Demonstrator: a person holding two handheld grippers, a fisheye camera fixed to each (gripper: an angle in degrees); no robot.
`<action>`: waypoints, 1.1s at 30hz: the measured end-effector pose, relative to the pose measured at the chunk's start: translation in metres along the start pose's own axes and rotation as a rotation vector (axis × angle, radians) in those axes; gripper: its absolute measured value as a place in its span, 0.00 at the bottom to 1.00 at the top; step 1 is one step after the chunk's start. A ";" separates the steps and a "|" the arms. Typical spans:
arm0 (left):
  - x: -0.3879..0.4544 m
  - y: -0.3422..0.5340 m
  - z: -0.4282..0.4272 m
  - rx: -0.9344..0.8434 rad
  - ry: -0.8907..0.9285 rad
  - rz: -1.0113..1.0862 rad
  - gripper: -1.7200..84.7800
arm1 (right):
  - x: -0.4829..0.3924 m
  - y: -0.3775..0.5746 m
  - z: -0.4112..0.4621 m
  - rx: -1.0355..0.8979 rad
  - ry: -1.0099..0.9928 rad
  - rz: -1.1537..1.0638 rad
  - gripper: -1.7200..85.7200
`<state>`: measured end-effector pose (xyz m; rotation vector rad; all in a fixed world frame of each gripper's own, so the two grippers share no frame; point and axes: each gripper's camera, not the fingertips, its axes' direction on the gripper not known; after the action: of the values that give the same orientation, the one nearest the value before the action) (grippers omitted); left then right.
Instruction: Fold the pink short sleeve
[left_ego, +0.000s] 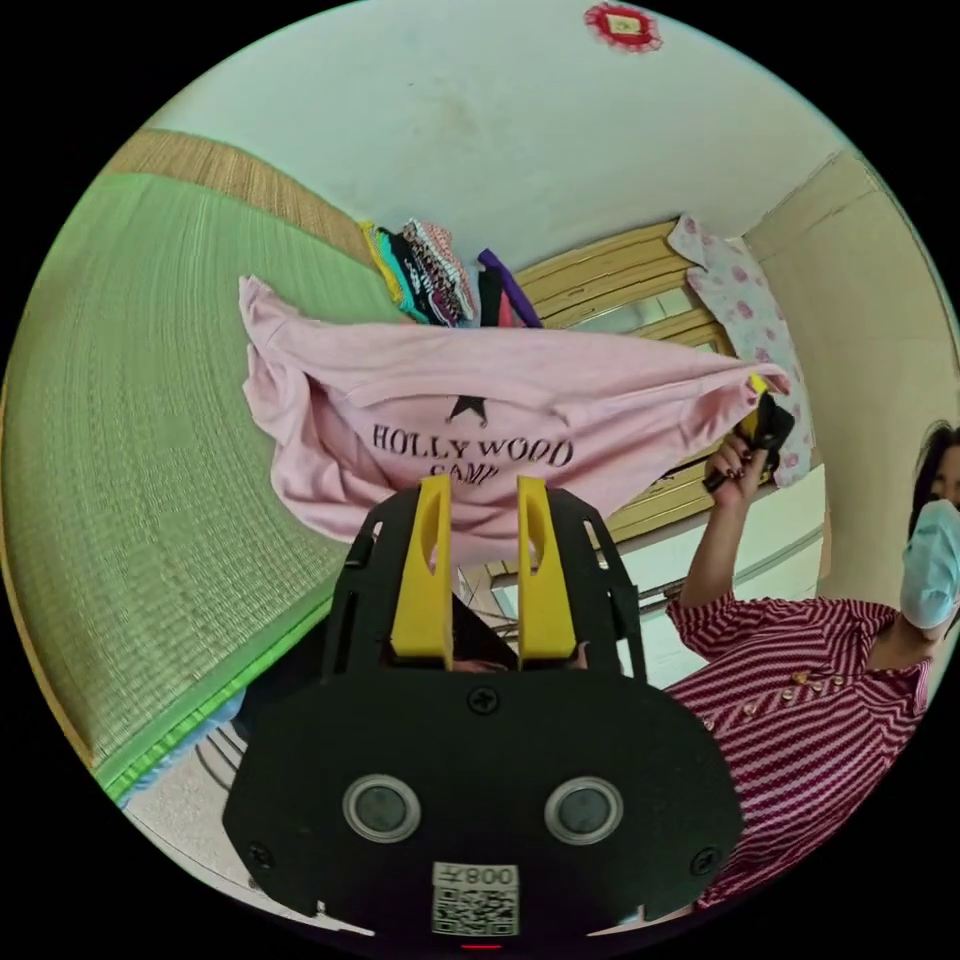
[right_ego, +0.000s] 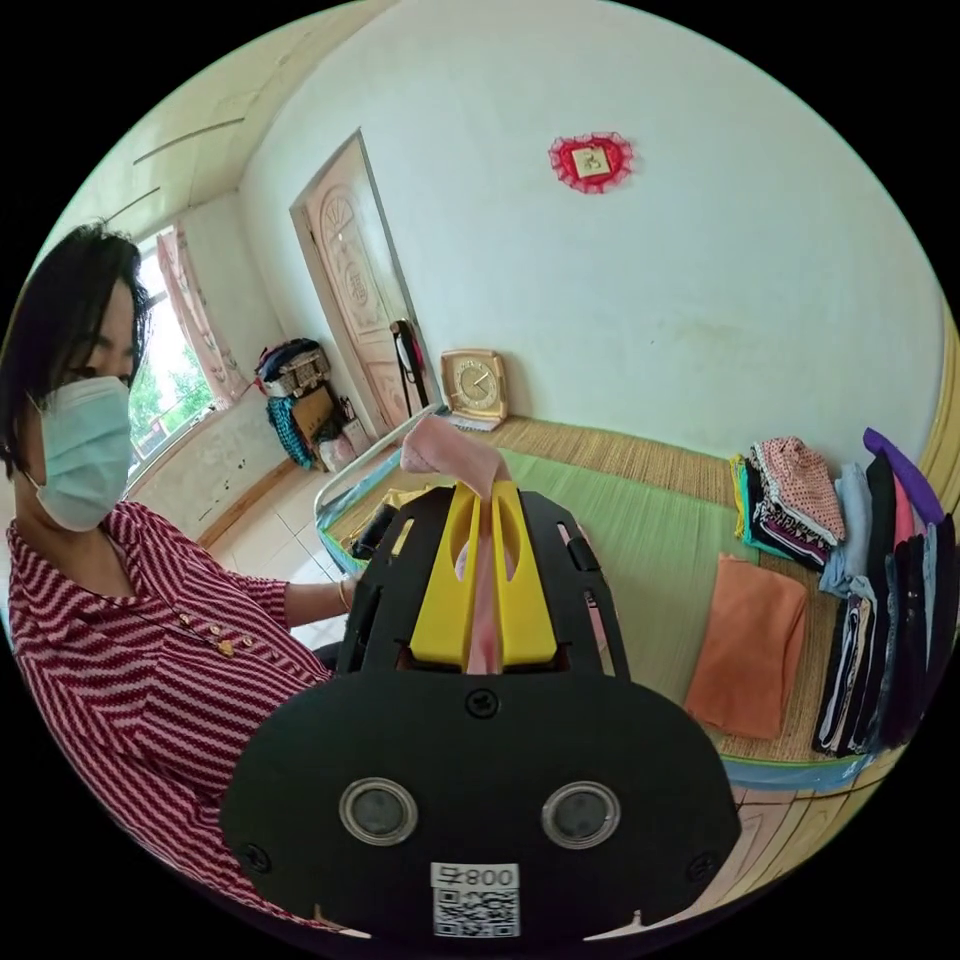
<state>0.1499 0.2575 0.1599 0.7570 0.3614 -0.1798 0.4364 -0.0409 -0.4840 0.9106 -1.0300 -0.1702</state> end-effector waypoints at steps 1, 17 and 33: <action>-0.007 0.000 0.004 0.001 0.039 -0.017 0.14 | 0.002 -0.006 -0.006 0.009 -0.003 -0.005 0.04; -0.149 0.033 -0.017 0.245 0.347 -0.513 0.17 | 0.053 -0.030 -0.072 0.064 0.004 0.004 0.04; -0.168 0.125 -0.116 0.378 0.475 -0.320 0.03 | 0.151 -0.002 -0.164 0.165 0.063 0.093 0.05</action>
<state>0.0011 0.4328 0.2255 1.1143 0.9191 -0.3782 0.6484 -0.0274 -0.4175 1.0088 -1.0360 0.0215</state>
